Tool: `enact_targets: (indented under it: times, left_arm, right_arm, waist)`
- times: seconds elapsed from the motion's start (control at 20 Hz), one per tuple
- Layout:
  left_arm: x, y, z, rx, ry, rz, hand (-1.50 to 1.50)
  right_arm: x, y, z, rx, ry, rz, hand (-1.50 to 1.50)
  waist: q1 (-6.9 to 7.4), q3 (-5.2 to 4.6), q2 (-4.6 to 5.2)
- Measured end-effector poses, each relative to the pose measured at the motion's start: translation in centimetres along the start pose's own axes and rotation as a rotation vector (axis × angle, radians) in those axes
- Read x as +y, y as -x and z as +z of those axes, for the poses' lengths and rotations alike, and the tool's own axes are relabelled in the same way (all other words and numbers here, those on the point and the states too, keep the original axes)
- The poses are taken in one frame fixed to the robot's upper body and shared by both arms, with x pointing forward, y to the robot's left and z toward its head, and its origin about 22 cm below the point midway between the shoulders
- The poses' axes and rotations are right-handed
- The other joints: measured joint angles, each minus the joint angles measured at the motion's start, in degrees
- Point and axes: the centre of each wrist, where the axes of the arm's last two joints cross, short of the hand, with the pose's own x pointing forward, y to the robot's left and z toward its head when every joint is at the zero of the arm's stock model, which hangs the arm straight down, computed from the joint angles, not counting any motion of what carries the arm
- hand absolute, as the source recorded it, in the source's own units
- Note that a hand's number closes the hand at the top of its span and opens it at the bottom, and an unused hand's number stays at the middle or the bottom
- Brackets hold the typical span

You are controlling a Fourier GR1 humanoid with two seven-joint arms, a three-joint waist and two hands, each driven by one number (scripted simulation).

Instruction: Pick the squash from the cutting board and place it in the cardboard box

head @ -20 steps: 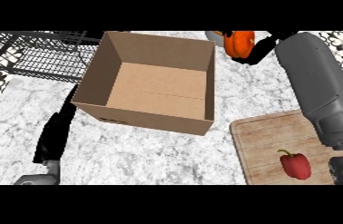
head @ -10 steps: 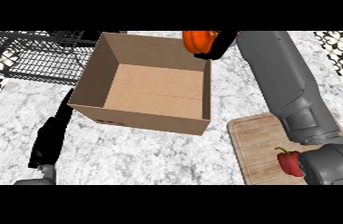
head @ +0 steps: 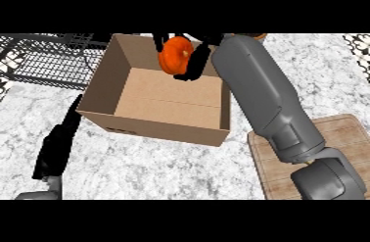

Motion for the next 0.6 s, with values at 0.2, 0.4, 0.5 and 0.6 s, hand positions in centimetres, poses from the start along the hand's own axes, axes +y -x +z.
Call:
enact_targets:
  times: [0.2, 0.4, 0.5, 0.6]
  left_arm:
    - [0.0, 0.0, -0.1, -0.015, 0.01, -0.009, 0.0]
    - [-1.1, -0.3, -0.3, -0.02, 0.03, -0.002, 0.0]
    - [-1.2, -0.5, -0.7, -0.027, 0.036, -0.004, 0.0]
    - [-1.5, -1.0, -1.0, -0.035, 0.039, -0.006, 0.0]
  right_arm:
    - [2.0, 0.0, -1.0, 0.048, -0.034, 0.026, 1.5]
    - [3.5, 0.2, -1.3, 0.128, -0.061, 0.028, -1.5]
    - [4.6, 0.9, -0.9, 0.163, -0.061, 0.011, -1.5]
    - [5.2, 1.0, -0.9, 0.185, -0.062, -0.002, -1.5]
  waist:
    - [1.16, -0.02, 0.2]
    - [2.3, -0.03, 0.4]
    - [2.89, -0.04, 0.56]
    - [3.34, -0.04, 0.65]
